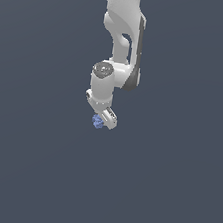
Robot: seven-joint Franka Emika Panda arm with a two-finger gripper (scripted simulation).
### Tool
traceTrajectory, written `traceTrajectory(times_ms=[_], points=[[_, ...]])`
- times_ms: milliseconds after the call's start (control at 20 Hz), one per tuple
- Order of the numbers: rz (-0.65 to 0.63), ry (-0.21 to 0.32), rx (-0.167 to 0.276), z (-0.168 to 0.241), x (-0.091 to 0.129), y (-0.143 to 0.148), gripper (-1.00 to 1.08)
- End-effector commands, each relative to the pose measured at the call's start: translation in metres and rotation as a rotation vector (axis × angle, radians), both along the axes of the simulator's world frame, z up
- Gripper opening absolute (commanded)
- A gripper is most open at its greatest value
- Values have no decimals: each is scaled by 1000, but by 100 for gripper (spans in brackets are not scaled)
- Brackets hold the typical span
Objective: Pick up the object and move it to a goal position.
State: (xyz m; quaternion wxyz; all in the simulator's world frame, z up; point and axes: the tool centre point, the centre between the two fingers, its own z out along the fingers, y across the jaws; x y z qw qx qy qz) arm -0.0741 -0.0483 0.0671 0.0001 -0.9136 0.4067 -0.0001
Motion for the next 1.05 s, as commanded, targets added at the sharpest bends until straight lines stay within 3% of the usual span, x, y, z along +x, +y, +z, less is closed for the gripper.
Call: traceTrajectory(times_ms=[0,550,1000], points=[[1,-1,0,8,-7,13,-100],[1,0,-1,50,-43,79,-100],[1,0,-1,63,-51,98,-100]])
